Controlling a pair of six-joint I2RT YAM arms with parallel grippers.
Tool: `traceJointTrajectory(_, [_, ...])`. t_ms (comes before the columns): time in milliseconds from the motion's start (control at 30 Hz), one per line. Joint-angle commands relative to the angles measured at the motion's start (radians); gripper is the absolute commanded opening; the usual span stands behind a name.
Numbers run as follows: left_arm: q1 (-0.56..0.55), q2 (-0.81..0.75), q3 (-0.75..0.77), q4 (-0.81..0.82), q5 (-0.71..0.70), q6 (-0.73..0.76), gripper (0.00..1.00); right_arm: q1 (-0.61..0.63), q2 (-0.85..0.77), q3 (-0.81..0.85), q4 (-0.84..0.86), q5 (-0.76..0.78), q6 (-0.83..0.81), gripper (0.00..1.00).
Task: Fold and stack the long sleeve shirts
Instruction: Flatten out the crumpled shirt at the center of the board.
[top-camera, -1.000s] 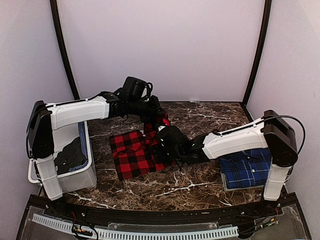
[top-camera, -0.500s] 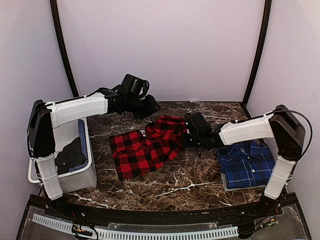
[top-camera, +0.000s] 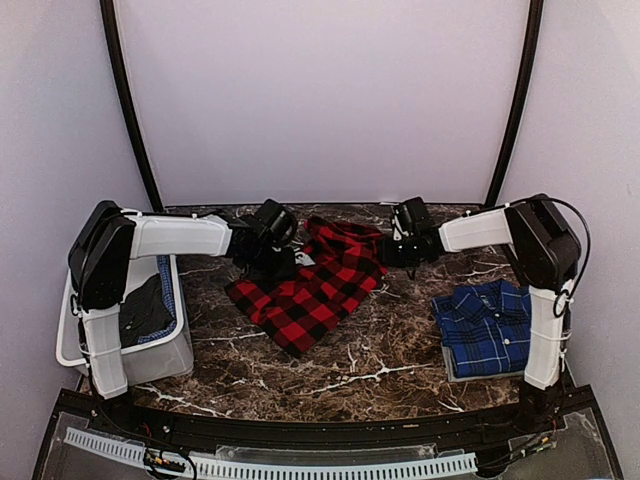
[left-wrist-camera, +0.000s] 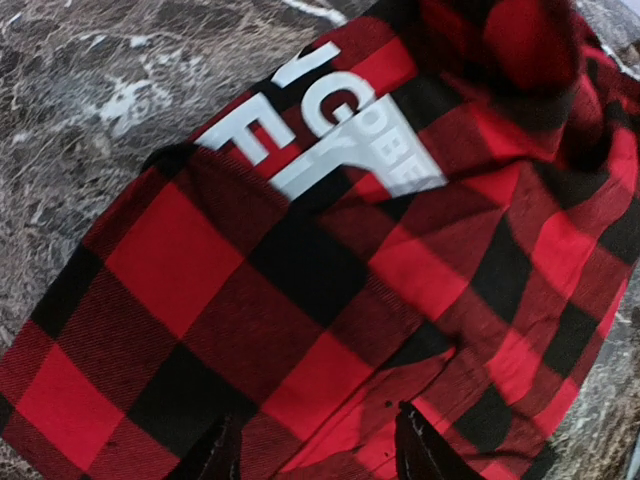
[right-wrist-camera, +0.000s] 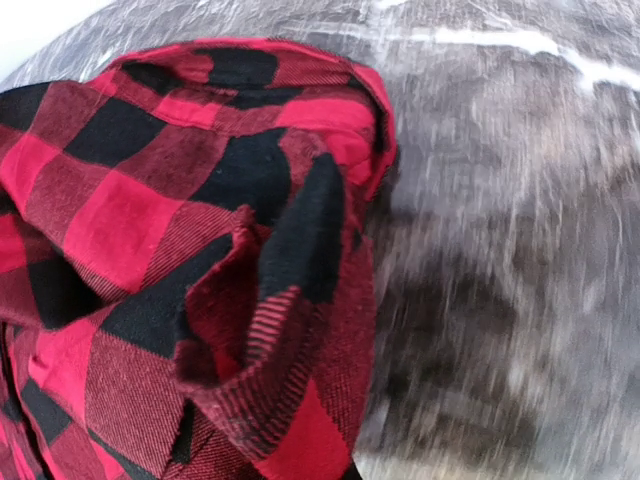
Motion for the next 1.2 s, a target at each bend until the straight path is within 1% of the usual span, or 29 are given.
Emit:
traceJointTrajectory(0, [-0.006,-0.006,-0.04,-0.064,-0.098,0.061,0.51,-0.064,0.1,0.157,-0.072,-0.073,-0.059,0.03])
traceJointTrajectory(200, [-0.024,0.026,-0.063,-0.074,-0.067,0.093,0.53,-0.098,0.176,0.345,-0.152,-0.101,-0.113,0.16])
traceJointTrajectory(300, [-0.042,0.04,-0.061,-0.081,-0.055,0.093,0.53,-0.099,0.21,0.438,-0.207,-0.118,-0.132,0.19])
traceJointTrajectory(367, [-0.054,0.047,-0.06,-0.091,-0.043,0.084,0.52,-0.097,0.218,0.474,-0.237,-0.135,-0.138,0.25])
traceJointTrajectory(500, [-0.09,0.054,-0.076,-0.086,-0.019,0.059,0.48,-0.085,0.162,0.435,-0.228,-0.143,-0.147,0.33])
traceJointTrajectory(567, [-0.106,0.063,-0.085,-0.082,0.008,0.044,0.43,-0.074,0.129,0.415,-0.238,-0.137,-0.156,0.4])
traceJointTrajectory(600, [-0.111,0.069,-0.089,-0.082,0.012,0.035,0.37,-0.067,0.11,0.401,-0.24,-0.129,-0.163,0.43])
traceJointTrajectory(633, [-0.123,0.07,-0.09,-0.08,0.019,0.03,0.28,-0.057,0.091,0.386,-0.243,-0.114,-0.171,0.48])
traceJointTrajectory(667, [-0.13,0.069,-0.09,-0.079,0.022,0.019,0.23,-0.048,0.07,0.369,-0.245,-0.096,-0.178,0.52])
traceJointTrajectory(700, [-0.142,0.068,-0.088,-0.075,0.033,0.014,0.17,-0.036,0.049,0.353,-0.246,-0.084,-0.184,0.55])
traceJointTrajectory(733, [-0.149,0.067,-0.08,-0.071,0.036,0.003,0.14,-0.029,0.03,0.334,-0.247,-0.076,-0.189,0.58])
traceJointTrajectory(767, [-0.165,0.063,-0.068,-0.069,0.042,-0.004,0.07,-0.021,0.012,0.321,-0.249,-0.068,-0.193,0.6])
traceJointTrajectory(833, [-0.189,0.056,-0.045,-0.057,0.044,-0.026,0.01,-0.006,-0.022,0.295,-0.257,-0.052,-0.204,0.63])
traceJointTrajectory(933, [-0.219,0.031,-0.02,-0.022,0.037,-0.077,0.0,0.019,-0.067,0.251,-0.263,-0.023,-0.216,0.69])
traceJointTrajectory(1033, [-0.237,-0.027,-0.033,0.042,0.025,-0.114,0.0,0.039,-0.112,0.195,-0.265,-0.016,-0.214,0.72])
traceJointTrajectory(1167, [-0.262,-0.073,-0.052,0.127,0.029,-0.095,0.0,0.073,-0.166,0.109,-0.254,-0.039,-0.209,0.75])
